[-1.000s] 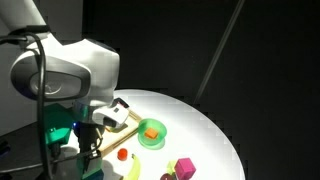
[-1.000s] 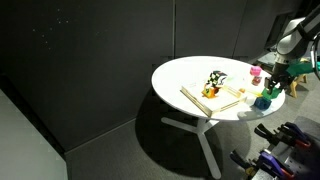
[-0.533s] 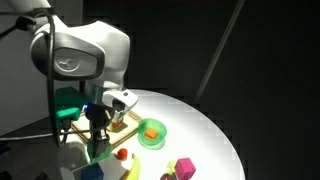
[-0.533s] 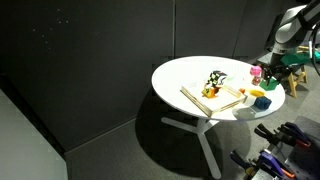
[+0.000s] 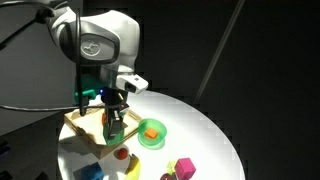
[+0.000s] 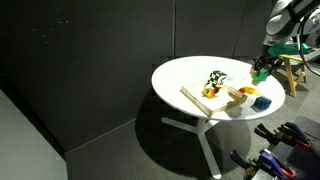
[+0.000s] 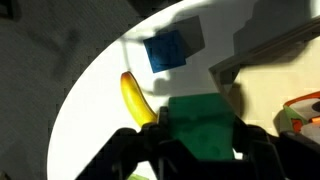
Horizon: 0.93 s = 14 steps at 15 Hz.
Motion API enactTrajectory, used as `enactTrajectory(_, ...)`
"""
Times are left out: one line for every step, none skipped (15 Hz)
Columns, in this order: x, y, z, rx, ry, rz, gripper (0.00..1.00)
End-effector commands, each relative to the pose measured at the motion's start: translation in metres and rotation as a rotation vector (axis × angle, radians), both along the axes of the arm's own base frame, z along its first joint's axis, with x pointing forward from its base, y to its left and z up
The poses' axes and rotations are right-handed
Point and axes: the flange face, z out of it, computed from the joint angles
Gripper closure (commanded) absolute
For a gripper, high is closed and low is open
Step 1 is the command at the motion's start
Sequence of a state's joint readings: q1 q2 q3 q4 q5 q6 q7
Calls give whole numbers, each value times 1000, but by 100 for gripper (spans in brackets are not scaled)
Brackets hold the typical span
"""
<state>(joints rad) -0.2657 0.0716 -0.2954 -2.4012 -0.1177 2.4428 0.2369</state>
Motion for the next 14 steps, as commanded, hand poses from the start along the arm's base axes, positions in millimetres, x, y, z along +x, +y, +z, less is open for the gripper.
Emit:
enactTrajectory(31,-4,5,6,-2,-61,69)
enactTrajectory(39,-5,5,7,-4,-74,69)
enactTrajectory(45,-5,5,6,-7,-88,69)
enactTrajectory(54,-6,5,7,-12,-99,69)
enactTrajectory(61,-7,5,8,-15,-112,69)
enactTrajectory(69,-9,5,8,-17,-125,69)
enactTrajectory(77,-10,4,9,-20,-138,69)
enactTrajectory(83,-11,4,11,-22,-150,69)
enactTrajectory(90,-13,4,12,-23,-162,69)
enactTrajectory(97,-16,3,14,-25,-173,69)
enactTrajectory(103,-18,2,12,-27,-187,69)
enactTrajectory(110,-22,1,13,-28,-201,69)
enactTrajectory(116,-26,-1,13,-28,-218,69)
enactTrajectory(121,-29,-2,12,-28,-232,69)
